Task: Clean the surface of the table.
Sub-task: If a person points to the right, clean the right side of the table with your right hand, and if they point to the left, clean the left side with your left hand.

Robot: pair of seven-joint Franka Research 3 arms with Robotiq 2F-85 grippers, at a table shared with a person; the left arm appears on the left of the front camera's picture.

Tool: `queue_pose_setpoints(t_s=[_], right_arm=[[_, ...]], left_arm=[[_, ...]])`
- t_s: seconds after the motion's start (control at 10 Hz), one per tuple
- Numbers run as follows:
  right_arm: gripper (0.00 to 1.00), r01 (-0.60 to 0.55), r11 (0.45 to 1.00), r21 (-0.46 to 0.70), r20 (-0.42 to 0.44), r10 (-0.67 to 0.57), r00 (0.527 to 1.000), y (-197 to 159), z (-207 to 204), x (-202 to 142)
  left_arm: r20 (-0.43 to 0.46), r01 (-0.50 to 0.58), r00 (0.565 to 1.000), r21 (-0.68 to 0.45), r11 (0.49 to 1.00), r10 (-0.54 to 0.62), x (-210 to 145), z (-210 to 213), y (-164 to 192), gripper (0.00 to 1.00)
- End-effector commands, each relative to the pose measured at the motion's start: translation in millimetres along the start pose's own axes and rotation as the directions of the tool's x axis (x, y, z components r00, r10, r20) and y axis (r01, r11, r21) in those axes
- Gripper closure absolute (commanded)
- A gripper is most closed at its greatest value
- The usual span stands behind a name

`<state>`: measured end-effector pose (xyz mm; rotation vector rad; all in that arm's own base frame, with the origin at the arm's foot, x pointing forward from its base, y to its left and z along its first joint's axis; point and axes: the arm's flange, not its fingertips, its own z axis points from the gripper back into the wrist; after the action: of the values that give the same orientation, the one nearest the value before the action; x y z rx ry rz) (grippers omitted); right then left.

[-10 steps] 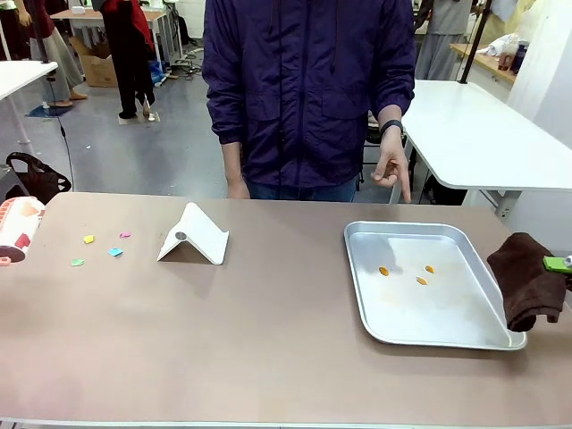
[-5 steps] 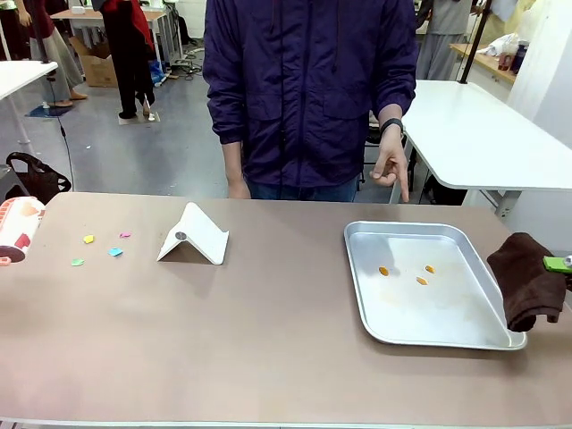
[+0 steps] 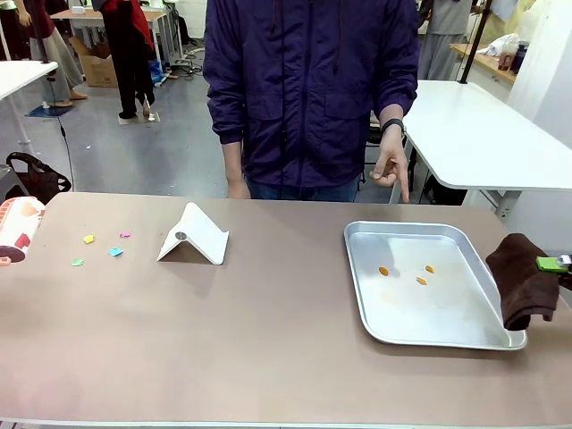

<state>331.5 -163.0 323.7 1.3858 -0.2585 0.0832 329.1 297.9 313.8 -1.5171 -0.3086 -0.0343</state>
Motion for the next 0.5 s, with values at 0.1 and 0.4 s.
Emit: queue_pose_setpoints(t_s=[0.1, 0.4], right_arm=[[0.89, -0.005, 0.982, -0.191, -0.01, 0.003, 1.0, 39, -40, 32], [0.89, -0.055, 0.923, -0.38, -0.074, 0.029, 0.997, 63, -74, 53]], left_arm=[[0.001, 0.01, 1.0, -0.016, 1.0, -0.01, -3, 0, -4, 1.0], [0.001, 0.01, 1.0, -0.016, 1.0, -0.01, -3, 0, -4, 1.0]])
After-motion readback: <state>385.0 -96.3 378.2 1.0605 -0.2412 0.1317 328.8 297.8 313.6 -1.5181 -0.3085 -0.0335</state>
